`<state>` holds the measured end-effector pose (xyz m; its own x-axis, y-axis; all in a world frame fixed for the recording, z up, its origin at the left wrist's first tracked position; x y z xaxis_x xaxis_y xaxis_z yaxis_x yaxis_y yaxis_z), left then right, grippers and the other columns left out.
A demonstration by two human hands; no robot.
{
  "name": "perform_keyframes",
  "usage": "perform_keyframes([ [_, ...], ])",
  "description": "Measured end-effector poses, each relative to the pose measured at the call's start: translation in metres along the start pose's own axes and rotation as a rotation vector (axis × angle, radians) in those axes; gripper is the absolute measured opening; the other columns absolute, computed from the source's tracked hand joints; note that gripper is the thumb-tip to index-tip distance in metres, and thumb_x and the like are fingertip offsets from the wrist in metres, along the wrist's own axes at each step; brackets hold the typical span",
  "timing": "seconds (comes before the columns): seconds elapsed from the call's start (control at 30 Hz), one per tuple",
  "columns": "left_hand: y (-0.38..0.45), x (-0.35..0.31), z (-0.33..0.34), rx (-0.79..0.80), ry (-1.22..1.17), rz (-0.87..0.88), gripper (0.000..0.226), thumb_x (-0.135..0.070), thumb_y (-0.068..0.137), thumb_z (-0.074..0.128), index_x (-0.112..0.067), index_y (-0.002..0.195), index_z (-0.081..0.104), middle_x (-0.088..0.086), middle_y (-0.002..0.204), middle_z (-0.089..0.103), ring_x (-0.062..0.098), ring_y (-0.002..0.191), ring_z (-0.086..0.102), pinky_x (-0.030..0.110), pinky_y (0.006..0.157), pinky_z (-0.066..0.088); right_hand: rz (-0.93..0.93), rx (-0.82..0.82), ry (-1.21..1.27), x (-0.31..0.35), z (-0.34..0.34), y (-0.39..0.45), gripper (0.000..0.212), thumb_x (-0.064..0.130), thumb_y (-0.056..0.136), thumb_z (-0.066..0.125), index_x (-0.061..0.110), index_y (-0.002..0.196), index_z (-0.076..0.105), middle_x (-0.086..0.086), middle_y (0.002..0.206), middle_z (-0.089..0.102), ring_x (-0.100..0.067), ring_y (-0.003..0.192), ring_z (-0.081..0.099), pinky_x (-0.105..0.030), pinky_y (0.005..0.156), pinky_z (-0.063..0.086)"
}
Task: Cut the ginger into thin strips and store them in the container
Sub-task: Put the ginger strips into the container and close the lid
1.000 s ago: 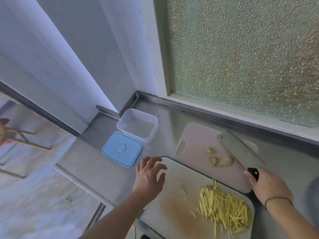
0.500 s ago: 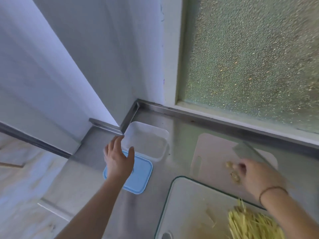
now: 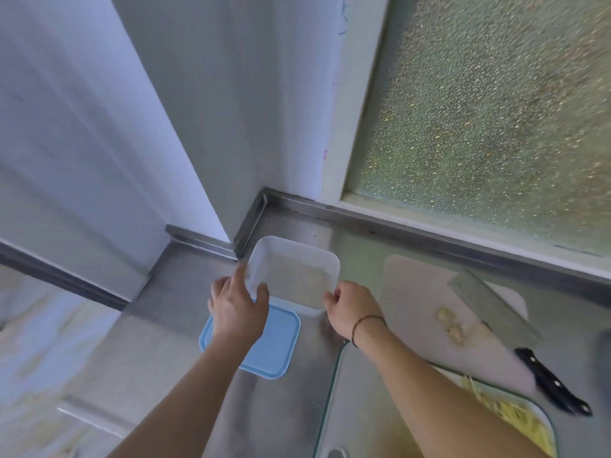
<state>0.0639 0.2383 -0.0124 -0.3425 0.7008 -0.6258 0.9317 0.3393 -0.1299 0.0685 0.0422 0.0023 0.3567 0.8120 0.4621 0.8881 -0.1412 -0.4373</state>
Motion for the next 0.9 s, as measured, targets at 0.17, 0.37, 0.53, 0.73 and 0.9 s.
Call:
perform_keyframes([
  [0.17, -0.051, -0.013, 0.001, -0.02, -0.174, 0.178, 0.067, -0.054, 0.089, 0.056, -0.01, 0.138, 0.046, 0.005, 0.131, 0.055, 0.023, 0.128, 0.035, 0.046, 0.106, 0.037, -0.033, -0.176, 0.019, -0.032, -0.03, -0.049, 0.035, 0.032, 0.095, 0.046, 0.018, 0.062, 0.043, 0.002, 0.06, 0.049, -0.026, 0.063, 0.05, -0.029, 0.056, 0.033],
  [0.37, -0.153, -0.014, 0.034, 0.207, -0.213, 0.777, 0.052, -0.056, 0.097, 0.05, -0.016, 0.131, 0.051, -0.006, 0.13, 0.053, 0.013, 0.121, 0.045, 0.027, 0.105, 0.034, 0.162, -0.345, 0.064, -0.164, -0.067, -0.146, 0.033, 0.029, 0.095, 0.046, 0.016, 0.066, 0.055, -0.002, 0.058, 0.062, -0.022, 0.056, 0.059, -0.038, 0.056, 0.051],
  [0.53, -0.253, 0.012, 0.083, 0.373, 0.142, 1.185, 0.052, -0.059, 0.075, 0.067, -0.03, 0.115, 0.054, -0.004, 0.129, 0.056, 0.024, 0.117, 0.051, 0.039, 0.099, 0.035, 0.299, -0.435, 0.066, -0.254, -0.08, -0.224, 0.034, 0.025, 0.094, 0.049, 0.013, 0.062, 0.052, -0.003, 0.054, 0.059, -0.024, 0.054, 0.056, -0.039, 0.054, 0.048],
  [0.73, -0.326, 0.011, 0.13, 0.399, 0.398, 1.179, 0.037, -0.054, 0.063, 0.079, -0.029, 0.087, 0.063, -0.01, 0.092, 0.061, 0.017, 0.084, 0.06, 0.028, 0.074, 0.048, 0.318, -0.448, 0.177, -0.301, -0.081, -0.271, 0.033, 0.023, 0.094, 0.048, 0.006, 0.066, 0.048, -0.01, 0.056, 0.054, -0.029, 0.054, 0.052, -0.038, 0.051, 0.041],
  [0.9, -0.343, 0.005, 0.133, 0.367, 0.419, 1.087, 0.043, -0.035, 0.054, 0.096, -0.025, 0.083, 0.066, -0.009, 0.085, 0.062, 0.017, 0.077, 0.061, 0.026, 0.064, 0.052, 0.283, -0.426, 0.176, -0.315, -0.077, -0.291, 0.032, 0.026, 0.095, 0.046, 0.009, 0.068, 0.049, -0.008, 0.057, 0.056, -0.026, 0.052, 0.053, -0.032, 0.043, 0.037],
])
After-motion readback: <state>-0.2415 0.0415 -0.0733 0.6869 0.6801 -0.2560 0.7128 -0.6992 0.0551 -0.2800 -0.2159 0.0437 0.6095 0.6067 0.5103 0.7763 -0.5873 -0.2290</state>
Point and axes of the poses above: each hand's wrist, its own y-axis towards the middle knuckle, its own z-axis out of the palm, x = y × z, the point moved 2 cm from there along y, towards the middle knuckle
